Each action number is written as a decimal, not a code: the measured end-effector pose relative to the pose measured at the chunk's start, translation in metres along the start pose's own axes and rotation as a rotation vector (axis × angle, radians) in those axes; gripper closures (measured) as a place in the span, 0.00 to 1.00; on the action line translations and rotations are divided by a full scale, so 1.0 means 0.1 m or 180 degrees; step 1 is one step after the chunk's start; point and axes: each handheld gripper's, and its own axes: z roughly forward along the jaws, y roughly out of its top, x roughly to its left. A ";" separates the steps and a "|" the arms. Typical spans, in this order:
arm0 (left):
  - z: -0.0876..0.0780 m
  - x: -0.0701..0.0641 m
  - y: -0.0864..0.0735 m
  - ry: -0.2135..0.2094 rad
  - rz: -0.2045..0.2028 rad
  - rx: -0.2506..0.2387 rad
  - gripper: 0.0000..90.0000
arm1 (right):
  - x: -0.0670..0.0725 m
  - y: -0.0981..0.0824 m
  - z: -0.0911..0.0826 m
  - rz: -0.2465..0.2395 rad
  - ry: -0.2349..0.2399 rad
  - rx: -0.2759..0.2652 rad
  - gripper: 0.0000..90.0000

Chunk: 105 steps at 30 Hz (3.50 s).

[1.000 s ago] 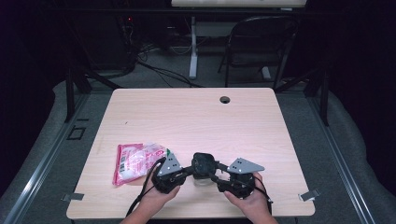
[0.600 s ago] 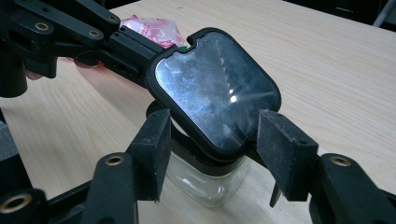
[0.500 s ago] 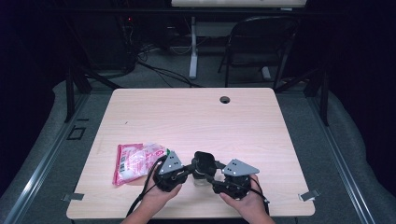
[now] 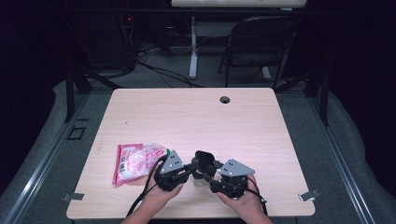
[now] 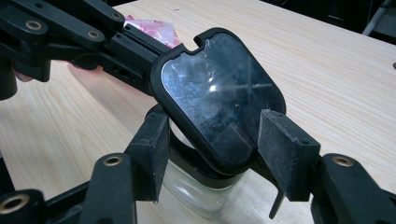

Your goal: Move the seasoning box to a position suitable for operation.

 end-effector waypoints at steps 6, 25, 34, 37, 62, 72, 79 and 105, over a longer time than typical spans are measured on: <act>0.02 0.03 -0.02 0.0104 -0.0092 0.0003 0.82 | -0.02 0.00 -0.01 0.0047 0.0025 -0.0011 0.48; 0.15 0.09 -0.09 0.0185 -0.0252 0.0094 0.64 | -0.04 -0.01 -0.01 0.0105 0.0037 -0.0032 0.50; 0.15 0.08 -0.09 0.0189 -0.0231 0.0072 0.65 | -0.06 -0.01 -0.03 0.0137 0.0048 -0.0035 0.51; 0.15 0.08 -0.09 0.0193 -0.0219 0.0070 0.66 | -0.06 0.00 -0.04 0.0158 0.0046 -0.0052 0.52; 0.15 0.07 -0.11 0.0199 -0.0217 0.0043 0.66 | -0.20 -0.06 -0.29 0.0374 0.0060 -0.0249 0.73; 0.15 0.07 -0.11 0.0200 -0.0218 0.0032 0.66 | -0.29 -0.11 -0.39 0.0527 0.0079 -0.0247 0.79; 0.15 0.07 -0.11 0.0204 -0.0216 0.0027 0.66 | -0.29 -0.13 -0.40 0.0561 0.0077 -0.0248 0.83; -0.01 0.17 -0.15 0.0301 -0.0306 -0.0022 0.63 | -0.26 -0.18 -0.12 0.0673 -0.0026 -0.0099 0.73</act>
